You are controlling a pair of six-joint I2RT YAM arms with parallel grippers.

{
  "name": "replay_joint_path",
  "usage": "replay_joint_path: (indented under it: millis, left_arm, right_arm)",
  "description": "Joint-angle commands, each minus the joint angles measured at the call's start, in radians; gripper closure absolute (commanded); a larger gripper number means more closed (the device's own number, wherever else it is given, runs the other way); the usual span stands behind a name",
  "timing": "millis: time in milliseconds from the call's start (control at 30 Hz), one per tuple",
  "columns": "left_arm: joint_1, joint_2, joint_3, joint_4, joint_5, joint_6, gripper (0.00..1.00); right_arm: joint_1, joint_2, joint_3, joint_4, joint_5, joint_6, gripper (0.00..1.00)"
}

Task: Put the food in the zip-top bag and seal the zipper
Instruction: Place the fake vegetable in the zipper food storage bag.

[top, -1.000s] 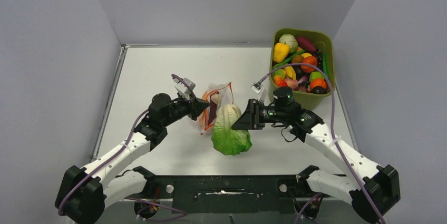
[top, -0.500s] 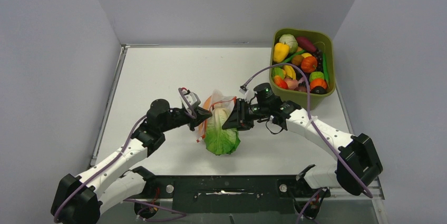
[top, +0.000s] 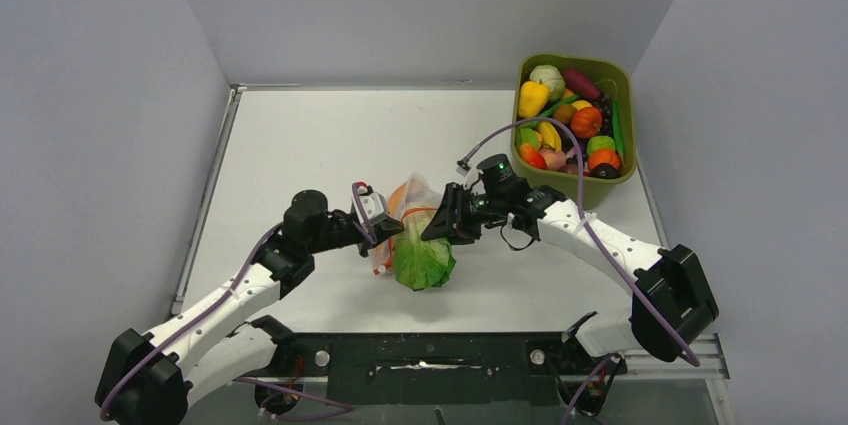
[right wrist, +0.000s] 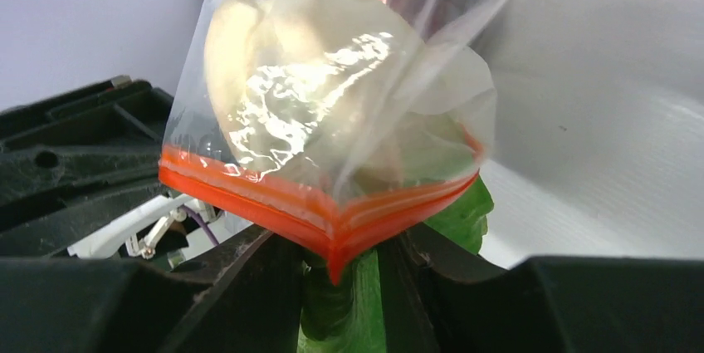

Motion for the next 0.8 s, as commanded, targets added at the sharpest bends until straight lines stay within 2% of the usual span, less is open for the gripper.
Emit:
replay_joint_path:
  millis: [0,300,400,567,767]
  left_arm:
    - [-0.017,-0.014,0.018,-0.008,0.084,0.053,1.0]
    - [-0.034,0.034,0.052,-0.027,0.105,0.055,1.0]
    - [-0.036,0.029,0.049,-0.009,0.1,0.052,1.0]
    - [-0.036,-0.009,0.027,0.1,0.016,-0.068,1.0]
    - [-0.035,-0.017,0.03,0.143,-0.098,-0.174,1.0]
  right_arm:
    - [-0.015,-0.027,0.039,0.084,0.093,0.037,0.71]
    - [-0.013,-0.021,-0.041,0.336,0.076,0.175,0.7]
    - [-0.013,0.017,-0.004,0.289,0.089,0.117,0.63]
    - [-0.004,0.086,0.101,0.105,0.168,-0.069,0.41]
    - [0.012,0.0,0.067,0.112,0.246,-0.167,0.32]
